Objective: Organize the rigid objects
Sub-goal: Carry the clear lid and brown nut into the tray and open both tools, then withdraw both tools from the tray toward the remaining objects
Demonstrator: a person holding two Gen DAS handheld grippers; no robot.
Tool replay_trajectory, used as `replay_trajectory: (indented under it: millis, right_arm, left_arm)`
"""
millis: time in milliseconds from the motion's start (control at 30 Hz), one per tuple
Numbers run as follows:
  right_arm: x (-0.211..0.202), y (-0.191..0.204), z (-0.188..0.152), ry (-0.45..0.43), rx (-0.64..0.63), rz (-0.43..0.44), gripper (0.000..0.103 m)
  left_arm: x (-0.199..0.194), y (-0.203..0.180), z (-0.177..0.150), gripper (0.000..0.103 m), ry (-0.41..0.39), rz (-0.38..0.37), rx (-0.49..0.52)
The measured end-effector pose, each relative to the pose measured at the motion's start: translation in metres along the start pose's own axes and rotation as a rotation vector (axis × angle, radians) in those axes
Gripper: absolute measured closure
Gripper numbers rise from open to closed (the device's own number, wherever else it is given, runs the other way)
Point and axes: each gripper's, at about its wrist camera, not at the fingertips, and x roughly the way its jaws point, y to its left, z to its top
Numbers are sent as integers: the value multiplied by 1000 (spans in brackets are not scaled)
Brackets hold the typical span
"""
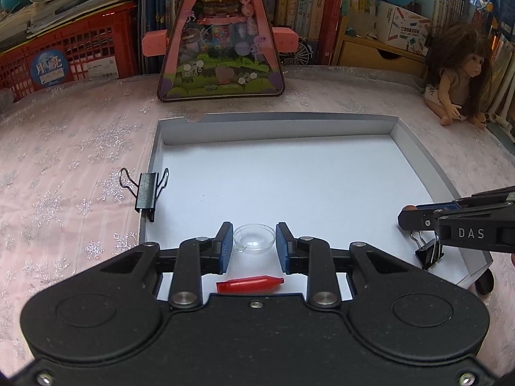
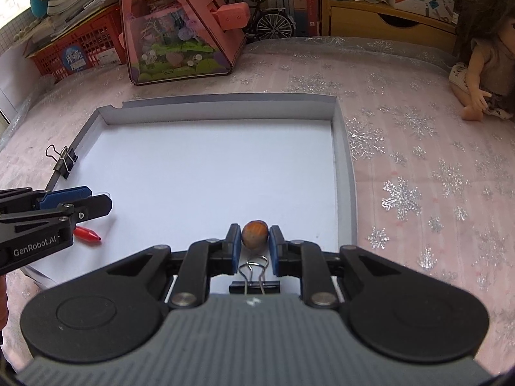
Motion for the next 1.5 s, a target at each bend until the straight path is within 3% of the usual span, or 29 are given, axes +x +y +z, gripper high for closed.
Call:
replay_trajectory:
  millis: [367,467,567,867,1033,1333,1500]
  right_arm:
    - [-3,0,-2,-20,-1,9,69]
    - [-8,0,-4,-40,1,13,56]
    - [-16,0,-6,-72,-2,16,44]
    - [-40,-4,-16,-172,2,21,26]
    - [-53,-1,-28,-235,-28,22,17]
    - [-79,5,-56,-351,-67,21,14]
    - [-88,8,-72,-395,-92,9,11]
  left_arm:
    - [-3,-2,-2,75,-9,-19,3]
    - [-12,-5,-3,62,-41,-15,14]
    - [-22,-8,-5,56,-74,-24,23]
    - [-62,-18,-15,23,-211,-24,58]
    - [-81,-29,-27,20,-280,-8,116]
    - [-110,-39,-62,18,-396,12,161]
    - [-116,-43,-76,18,-401,14,190]
